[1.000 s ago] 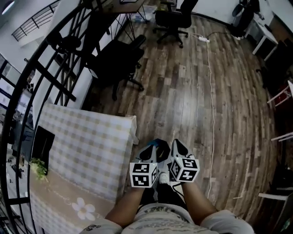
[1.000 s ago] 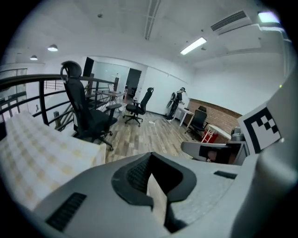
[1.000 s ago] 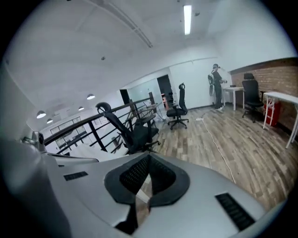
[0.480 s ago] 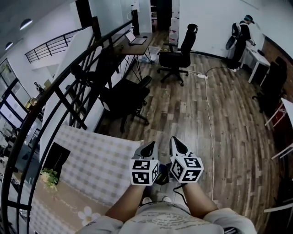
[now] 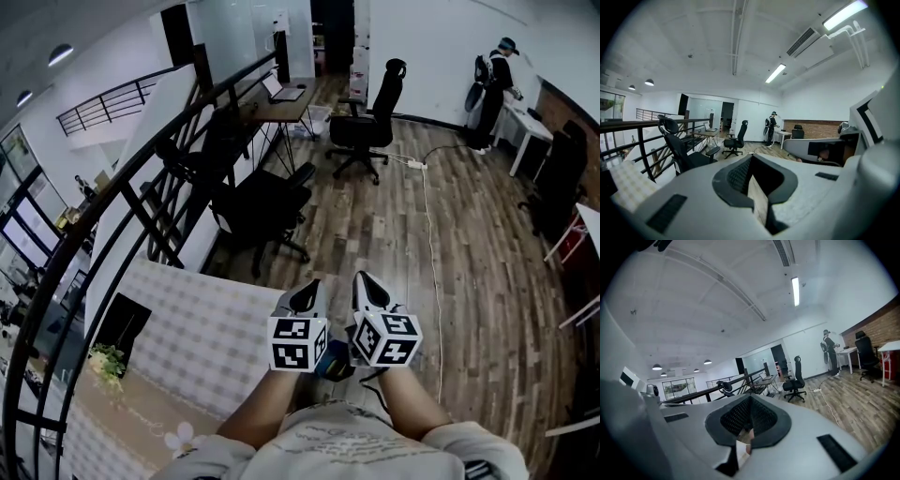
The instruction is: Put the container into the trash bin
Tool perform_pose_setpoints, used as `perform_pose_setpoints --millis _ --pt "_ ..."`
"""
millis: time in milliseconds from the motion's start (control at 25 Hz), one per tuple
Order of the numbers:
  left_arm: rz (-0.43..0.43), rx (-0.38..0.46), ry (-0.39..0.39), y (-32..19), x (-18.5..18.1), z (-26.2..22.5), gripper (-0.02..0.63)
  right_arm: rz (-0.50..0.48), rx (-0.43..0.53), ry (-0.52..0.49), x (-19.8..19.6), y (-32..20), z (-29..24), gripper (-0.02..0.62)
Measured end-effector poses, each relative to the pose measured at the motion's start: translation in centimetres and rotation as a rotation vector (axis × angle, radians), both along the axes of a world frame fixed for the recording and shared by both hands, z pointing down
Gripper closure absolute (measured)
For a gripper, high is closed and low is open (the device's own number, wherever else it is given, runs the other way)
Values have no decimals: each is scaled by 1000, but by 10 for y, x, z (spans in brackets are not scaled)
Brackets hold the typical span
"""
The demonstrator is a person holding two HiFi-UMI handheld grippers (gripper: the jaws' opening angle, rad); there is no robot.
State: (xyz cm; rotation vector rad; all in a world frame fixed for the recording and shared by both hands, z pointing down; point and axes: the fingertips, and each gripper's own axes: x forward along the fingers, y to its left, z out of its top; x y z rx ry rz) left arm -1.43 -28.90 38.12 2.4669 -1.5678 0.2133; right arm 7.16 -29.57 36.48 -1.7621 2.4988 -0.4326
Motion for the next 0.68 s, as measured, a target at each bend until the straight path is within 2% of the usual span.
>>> perform_pose_setpoints --millis 680 --pt "1 -27 -8 5 0 6 601 3 -48 18 5 6 12 592"
